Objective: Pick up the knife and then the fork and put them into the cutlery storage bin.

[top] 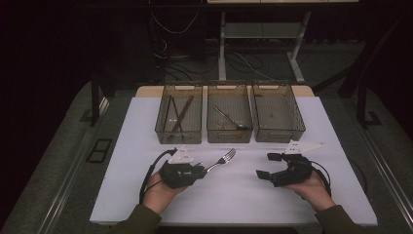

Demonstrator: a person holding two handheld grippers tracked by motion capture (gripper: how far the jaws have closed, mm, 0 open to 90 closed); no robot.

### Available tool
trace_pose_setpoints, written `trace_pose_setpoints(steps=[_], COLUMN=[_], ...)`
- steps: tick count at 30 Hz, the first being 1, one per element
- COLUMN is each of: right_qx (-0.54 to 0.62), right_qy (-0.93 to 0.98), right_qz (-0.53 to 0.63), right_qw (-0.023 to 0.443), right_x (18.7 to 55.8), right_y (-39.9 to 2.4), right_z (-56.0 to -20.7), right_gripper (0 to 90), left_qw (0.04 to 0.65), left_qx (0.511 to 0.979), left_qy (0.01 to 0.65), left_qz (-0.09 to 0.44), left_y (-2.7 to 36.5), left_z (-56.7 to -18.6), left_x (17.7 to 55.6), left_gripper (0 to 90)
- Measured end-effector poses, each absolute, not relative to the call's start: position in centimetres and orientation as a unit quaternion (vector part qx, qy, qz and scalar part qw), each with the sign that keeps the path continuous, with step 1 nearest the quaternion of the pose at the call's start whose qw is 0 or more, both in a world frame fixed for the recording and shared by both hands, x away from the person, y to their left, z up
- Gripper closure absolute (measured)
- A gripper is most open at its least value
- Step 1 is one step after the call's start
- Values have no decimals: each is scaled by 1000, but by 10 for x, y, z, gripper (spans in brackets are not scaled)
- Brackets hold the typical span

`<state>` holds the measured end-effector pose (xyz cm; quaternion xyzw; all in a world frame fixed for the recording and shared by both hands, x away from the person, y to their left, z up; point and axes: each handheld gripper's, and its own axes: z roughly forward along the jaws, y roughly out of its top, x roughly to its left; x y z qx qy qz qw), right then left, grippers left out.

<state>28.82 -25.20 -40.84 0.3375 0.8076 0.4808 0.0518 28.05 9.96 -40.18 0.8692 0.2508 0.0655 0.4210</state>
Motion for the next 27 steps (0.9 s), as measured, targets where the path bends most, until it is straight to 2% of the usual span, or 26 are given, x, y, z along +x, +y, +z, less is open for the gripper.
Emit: trace_pose_setpoints(steps=[9, 15, 27], right_qx=[329, 337, 354], right_qy=[807, 804, 796], right_qz=[489, 489, 490], right_qw=[45, 28, -23], right_x=[304, 313, 320], right_y=[-233, -226, -227], right_z=[-396, -402, -417], right_gripper=[162, 264, 549], left_qw=[423, 425, 421], left_qx=[871, 871, 877], left_qy=[238, 234, 214], left_qz=[70, 78, 86], left_y=[64, 59, 50], left_z=[-399, -401, -402], left_x=[288, 283, 273], left_gripper=[770, 770, 770])
